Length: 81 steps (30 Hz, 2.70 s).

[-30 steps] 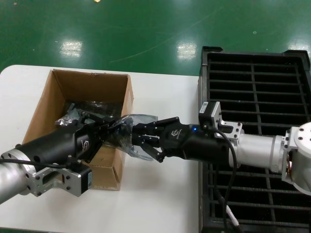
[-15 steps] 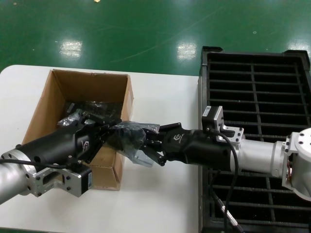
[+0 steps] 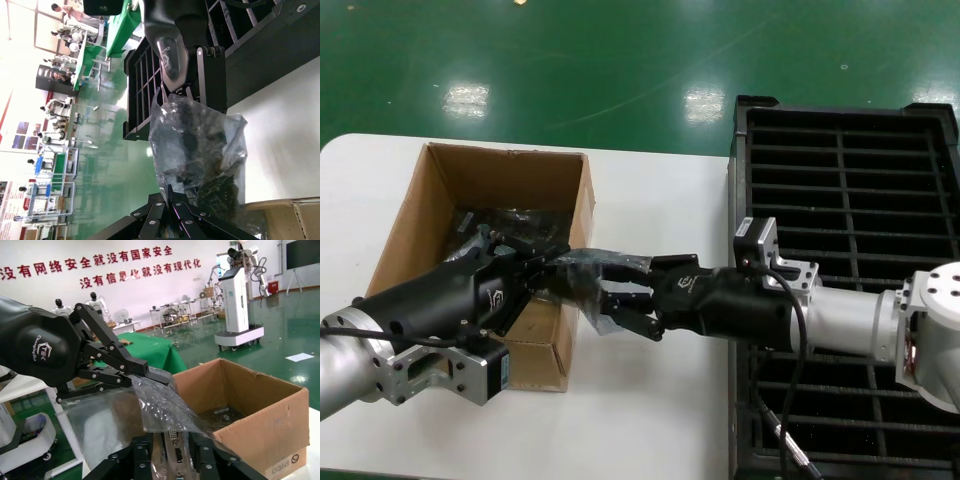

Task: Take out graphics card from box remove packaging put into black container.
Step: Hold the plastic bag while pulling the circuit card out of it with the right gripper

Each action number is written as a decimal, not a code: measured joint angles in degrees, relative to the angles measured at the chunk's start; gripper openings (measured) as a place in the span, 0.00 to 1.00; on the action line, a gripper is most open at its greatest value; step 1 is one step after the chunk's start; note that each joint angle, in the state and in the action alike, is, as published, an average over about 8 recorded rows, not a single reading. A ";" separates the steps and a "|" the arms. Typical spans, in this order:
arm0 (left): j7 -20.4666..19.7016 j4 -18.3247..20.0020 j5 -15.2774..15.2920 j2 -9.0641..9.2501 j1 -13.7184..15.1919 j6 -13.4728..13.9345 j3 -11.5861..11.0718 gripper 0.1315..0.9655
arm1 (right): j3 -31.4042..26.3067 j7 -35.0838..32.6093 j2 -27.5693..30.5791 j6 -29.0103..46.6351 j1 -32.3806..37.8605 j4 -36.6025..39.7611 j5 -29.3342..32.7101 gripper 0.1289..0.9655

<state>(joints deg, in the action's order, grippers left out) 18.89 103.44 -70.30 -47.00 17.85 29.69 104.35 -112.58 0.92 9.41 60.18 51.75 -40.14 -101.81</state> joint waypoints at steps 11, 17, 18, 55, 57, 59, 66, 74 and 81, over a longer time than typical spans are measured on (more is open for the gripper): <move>0.00 0.00 0.00 0.00 0.00 0.00 0.00 0.01 | 0.84 -0.40 -1.04 -0.60 1.01 1.97 0.09 0.23; 0.00 0.00 0.00 0.00 0.00 0.00 0.00 0.01 | 1.07 -0.17 -1.00 -0.65 0.85 1.70 0.16 0.25; 0.00 0.00 0.00 0.00 0.00 0.00 0.00 0.01 | 1.08 -0.11 -0.96 -0.64 0.79 1.57 0.19 0.24; 0.00 0.01 0.00 0.00 0.00 0.00 0.00 0.01 | 1.46 5.86 6.65 -2.73 -7.38 -20.56 -0.86 0.07; 0.00 0.00 0.00 0.00 0.00 0.00 0.00 0.01 | 1.26 5.95 6.99 -3.04 -7.79 -21.41 -0.81 0.07; 0.00 0.00 0.00 0.00 0.00 0.01 0.00 0.01 | 0.96 5.93 7.16 -3.34 -8.11 -21.89 -0.69 0.07; 0.00 -0.01 0.00 0.00 0.00 0.01 0.00 0.01 | -0.51 5.53 6.89 -4.34 -8.57 -21.80 0.22 0.07; 0.00 0.00 0.00 0.00 0.00 0.01 -0.01 0.01 | -1.59 5.77 6.30 -4.99 -8.09 -20.37 0.80 0.07; 0.00 0.00 0.00 0.01 0.00 0.00 -0.01 0.01 | -1.69 6.40 6.05 -4.98 -7.42 -19.06 0.52 0.07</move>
<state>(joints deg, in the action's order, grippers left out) 18.89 103.45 -70.29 -46.99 17.85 29.69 104.34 -114.27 7.32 15.46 55.20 44.33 -59.20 -101.29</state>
